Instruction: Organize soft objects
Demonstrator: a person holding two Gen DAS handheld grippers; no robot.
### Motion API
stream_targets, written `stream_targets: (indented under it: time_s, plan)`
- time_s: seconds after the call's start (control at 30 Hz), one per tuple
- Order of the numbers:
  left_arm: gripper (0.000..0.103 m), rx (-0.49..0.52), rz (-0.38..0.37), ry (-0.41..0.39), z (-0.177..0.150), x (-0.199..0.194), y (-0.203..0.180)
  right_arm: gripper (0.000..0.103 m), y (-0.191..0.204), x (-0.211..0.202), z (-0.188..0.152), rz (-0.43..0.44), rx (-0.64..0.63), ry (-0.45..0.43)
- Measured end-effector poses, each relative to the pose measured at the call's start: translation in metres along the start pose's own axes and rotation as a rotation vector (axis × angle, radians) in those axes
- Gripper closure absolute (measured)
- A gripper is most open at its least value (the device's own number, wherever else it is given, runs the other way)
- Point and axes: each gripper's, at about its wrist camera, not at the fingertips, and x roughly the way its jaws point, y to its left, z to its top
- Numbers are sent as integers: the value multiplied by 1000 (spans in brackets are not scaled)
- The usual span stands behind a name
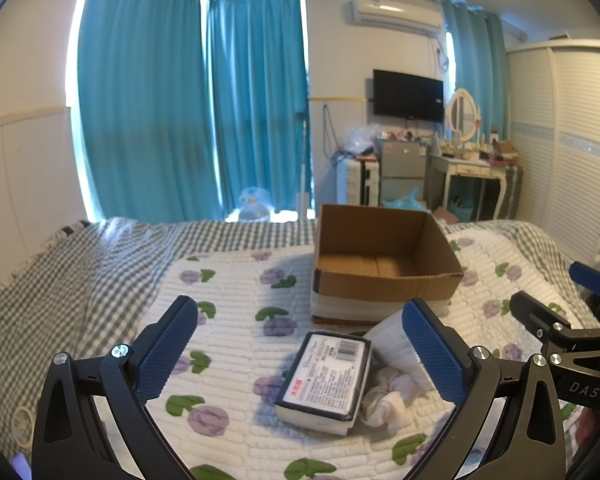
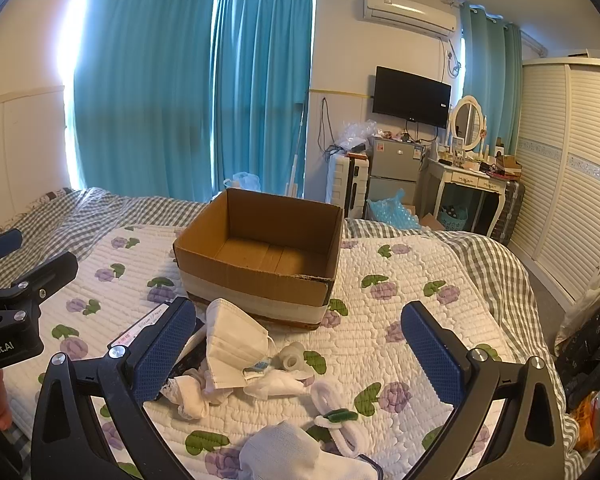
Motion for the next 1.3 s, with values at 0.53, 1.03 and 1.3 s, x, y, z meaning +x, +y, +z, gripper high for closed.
stream_targets:
  time_s: [0.53,1.03,1.3]
  plan:
    - [0,0,1,1,0,-1,0,0,1,1,-3,2,-3,6]
    - [0,-28,0,-13,8,-22,3,0,8,-9,8,10,-30,2]
    - [0,-8,10,130,-27,-10,1,0,12,-8,-8,44,-106,102]
